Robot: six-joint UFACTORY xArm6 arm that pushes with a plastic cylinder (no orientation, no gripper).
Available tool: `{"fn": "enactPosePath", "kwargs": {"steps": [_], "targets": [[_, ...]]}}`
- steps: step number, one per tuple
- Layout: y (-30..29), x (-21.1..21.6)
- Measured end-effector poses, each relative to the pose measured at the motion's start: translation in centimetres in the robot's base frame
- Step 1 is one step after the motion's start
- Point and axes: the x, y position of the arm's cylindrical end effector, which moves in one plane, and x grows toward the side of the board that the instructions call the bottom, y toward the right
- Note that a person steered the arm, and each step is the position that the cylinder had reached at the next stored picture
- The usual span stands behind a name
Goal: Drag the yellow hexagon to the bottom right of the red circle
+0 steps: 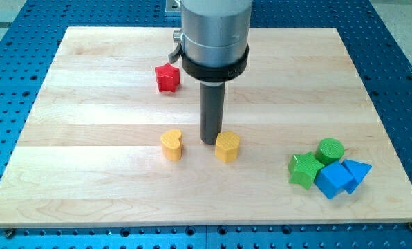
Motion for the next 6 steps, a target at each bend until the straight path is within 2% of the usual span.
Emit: {"fn": "enactPosePath", "kwargs": {"steps": [1, 2, 3, 4, 6], "targets": [[-1.1, 1.9], [0.4, 5.8], [3.7, 3.6], [4.2, -3.4], [5.1, -8.3]]}}
